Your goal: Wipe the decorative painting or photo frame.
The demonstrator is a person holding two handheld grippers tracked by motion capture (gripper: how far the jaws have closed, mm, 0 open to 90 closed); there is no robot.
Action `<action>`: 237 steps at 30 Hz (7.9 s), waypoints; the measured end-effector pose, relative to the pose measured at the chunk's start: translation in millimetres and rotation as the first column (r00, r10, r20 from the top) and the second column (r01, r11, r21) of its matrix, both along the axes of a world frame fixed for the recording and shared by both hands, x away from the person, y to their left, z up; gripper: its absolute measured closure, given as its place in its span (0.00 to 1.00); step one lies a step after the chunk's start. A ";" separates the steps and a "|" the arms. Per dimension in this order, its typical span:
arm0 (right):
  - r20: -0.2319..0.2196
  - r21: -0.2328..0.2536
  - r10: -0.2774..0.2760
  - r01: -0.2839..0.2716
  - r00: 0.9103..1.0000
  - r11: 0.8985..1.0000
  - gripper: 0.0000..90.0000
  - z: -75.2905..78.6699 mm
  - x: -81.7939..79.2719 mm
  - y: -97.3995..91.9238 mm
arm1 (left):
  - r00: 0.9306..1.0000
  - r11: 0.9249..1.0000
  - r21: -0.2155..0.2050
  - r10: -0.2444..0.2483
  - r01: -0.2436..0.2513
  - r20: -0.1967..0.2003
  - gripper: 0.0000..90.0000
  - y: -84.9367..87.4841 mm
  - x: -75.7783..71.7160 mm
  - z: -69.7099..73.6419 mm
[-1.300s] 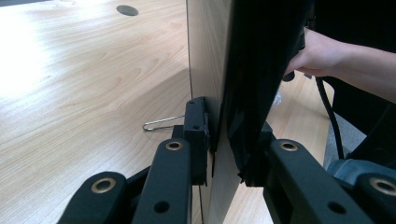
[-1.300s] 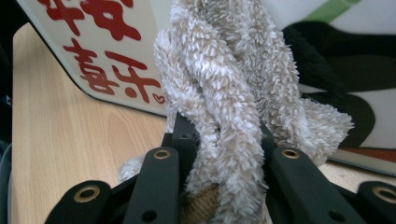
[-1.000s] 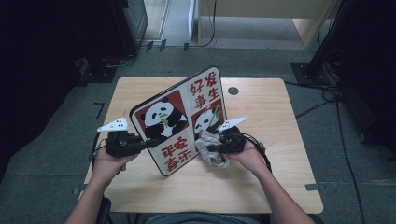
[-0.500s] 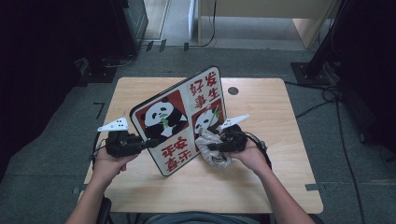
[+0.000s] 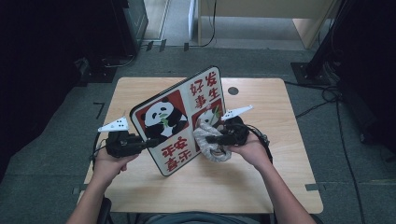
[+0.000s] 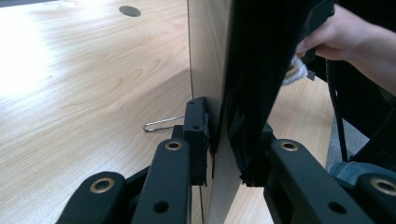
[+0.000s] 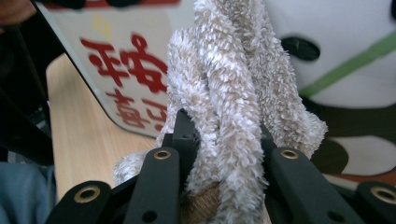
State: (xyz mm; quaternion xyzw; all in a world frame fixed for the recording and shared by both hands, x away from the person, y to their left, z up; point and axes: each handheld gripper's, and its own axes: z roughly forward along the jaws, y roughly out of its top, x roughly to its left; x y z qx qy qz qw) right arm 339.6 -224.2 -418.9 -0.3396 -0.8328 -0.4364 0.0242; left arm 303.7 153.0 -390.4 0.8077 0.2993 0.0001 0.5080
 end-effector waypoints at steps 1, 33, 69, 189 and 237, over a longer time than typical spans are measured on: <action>0.002 0.002 -0.002 0.002 1.000 1.000 0.81 3.6 0.6 0.5 | 1.000 1.000 0.000 0.000 0.000 -0.001 0.85 0.0 0.1 0.0; 0.178 0.071 0.054 -0.068 0.982 0.995 0.81 158.6 22.1 39.4 | 1.000 1.000 -0.010 0.007 -0.007 -0.010 0.86 -0.4 0.9 -0.4; 0.136 0.036 0.104 -0.110 0.985 0.993 0.81 114.8 24.4 48.8 | 1.000 1.000 -0.007 0.009 -0.009 -0.010 0.86 -0.4 0.9 -0.7; -0.004 -0.042 0.113 -0.113 0.994 0.993 0.80 -21.6 -12.1 28.3 | 1.000 1.000 -0.001 0.003 -0.003 -0.006 0.80 1.7 -1.8 1.5; 0.178 0.042 0.160 -0.170 0.971 0.984 0.80 165.3 6.8 91.1 | 0.999 0.999 -0.006 0.041 -0.041 -0.024 0.87 8.9 -9.6 4.2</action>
